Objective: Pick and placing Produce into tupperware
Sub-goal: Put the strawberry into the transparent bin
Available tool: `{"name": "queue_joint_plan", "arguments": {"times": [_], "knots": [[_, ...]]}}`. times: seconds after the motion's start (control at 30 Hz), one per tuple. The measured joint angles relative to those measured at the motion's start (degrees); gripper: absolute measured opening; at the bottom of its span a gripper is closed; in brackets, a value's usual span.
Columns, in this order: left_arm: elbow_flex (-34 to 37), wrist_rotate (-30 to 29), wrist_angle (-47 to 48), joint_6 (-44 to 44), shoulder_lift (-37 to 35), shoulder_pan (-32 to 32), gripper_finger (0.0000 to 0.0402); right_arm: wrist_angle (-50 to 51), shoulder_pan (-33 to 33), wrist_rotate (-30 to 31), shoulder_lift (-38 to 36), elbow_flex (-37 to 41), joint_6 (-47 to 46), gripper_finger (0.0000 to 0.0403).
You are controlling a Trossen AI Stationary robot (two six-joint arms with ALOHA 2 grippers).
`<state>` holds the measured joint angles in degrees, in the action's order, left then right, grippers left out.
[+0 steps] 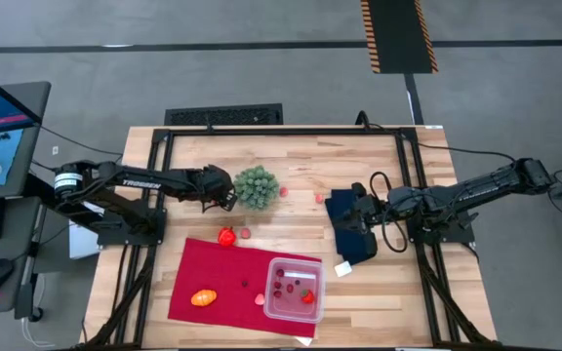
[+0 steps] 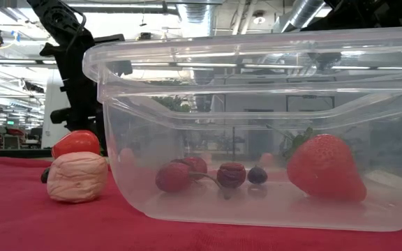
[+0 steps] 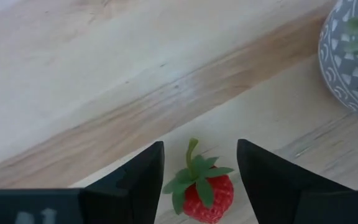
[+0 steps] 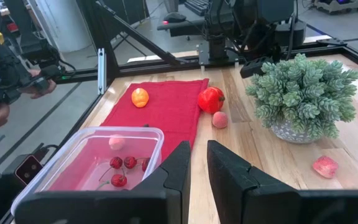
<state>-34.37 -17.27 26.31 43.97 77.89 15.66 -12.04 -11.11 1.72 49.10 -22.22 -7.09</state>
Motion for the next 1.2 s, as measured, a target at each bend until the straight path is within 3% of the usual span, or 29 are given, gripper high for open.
{"name": "queue_joint_plan", "arguments": {"times": [0.27, 1.2], "knots": [[0.00, -2.09, -0.85, 1.75, 0.00, 0.14, 0.0194, 0.01, -0.01, 0.00, 0.01, 0.00, 0.00, 0.0077], [0.02, -1.37, 1.63, 9.18, 0.02, 0.24, 0.0194, 0.00, -0.01, 0.00, 0.00, 0.00, 0.00, 0.0077]]}}
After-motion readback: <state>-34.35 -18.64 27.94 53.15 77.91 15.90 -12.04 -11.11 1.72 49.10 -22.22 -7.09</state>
